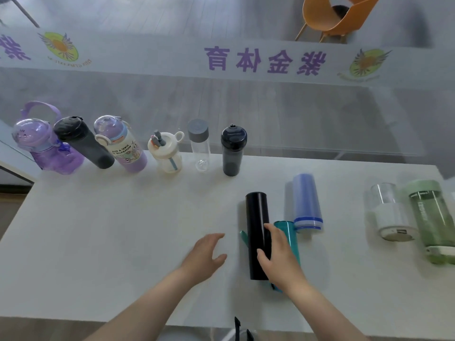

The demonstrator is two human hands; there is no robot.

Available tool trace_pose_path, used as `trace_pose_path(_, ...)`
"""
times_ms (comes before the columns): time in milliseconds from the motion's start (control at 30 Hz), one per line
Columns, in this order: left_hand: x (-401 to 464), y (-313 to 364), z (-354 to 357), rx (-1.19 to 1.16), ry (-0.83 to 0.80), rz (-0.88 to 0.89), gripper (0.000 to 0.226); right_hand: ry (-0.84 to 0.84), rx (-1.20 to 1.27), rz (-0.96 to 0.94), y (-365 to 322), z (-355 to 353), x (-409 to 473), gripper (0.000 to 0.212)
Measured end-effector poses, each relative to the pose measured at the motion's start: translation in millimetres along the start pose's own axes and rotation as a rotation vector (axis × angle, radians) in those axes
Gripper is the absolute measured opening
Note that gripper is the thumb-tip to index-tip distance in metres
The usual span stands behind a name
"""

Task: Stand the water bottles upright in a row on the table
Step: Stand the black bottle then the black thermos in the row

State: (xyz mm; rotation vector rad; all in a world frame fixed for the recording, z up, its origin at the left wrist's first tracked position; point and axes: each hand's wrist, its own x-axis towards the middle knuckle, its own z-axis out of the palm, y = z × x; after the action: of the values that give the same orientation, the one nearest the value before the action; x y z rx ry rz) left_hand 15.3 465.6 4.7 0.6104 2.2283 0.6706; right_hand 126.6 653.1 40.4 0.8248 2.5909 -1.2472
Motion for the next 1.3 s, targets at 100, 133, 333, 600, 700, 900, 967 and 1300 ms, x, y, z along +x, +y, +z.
trace_pose_path(100, 1, 22, 13, -0.183, -0.065, -0.037, 0.056, -0.017, 0.024, 0.032, 3, 6, -9, 0.064)
trace_pose_path(133, 2, 28, 17, -0.233, -0.093, -0.060, 0.055, -0.021, 0.046, 0.059, 3, 7, -11, 0.065)
trace_pose_path(333, 0, 48, 35, -0.487, -0.237, -0.136, 0.073, -0.096, 0.104, 0.151, 4, 11, -14, 0.069)
trace_pose_path(600, -7, 56, 34, -0.593, -0.189, -0.146, 0.083, -0.099, 0.247, 0.154, 6, 12, -16, 0.060)
trace_pose_path(700, -13, 56, 23, -0.638, -0.183, -0.147, 0.078, -0.085, 0.330, 0.118, 6, 11, -21, 0.058)
trace_pose_path(900, -22, 66, -8, -0.672, -0.157, -0.147, 0.071, -0.080, 0.181, -0.125, 5, 1, -21, 0.067)
trace_pose_path(967, -23, 73, -17, -0.693, -0.132, -0.144, 0.062, -0.078, -0.012, -0.272, 3, -3, -20, 0.072)
trace_pose_path(1300, -29, 102, -61, -0.632, 0.004, -0.059, 0.032, 0.149, 0.005, -0.430, -28, -26, -4, 0.071)
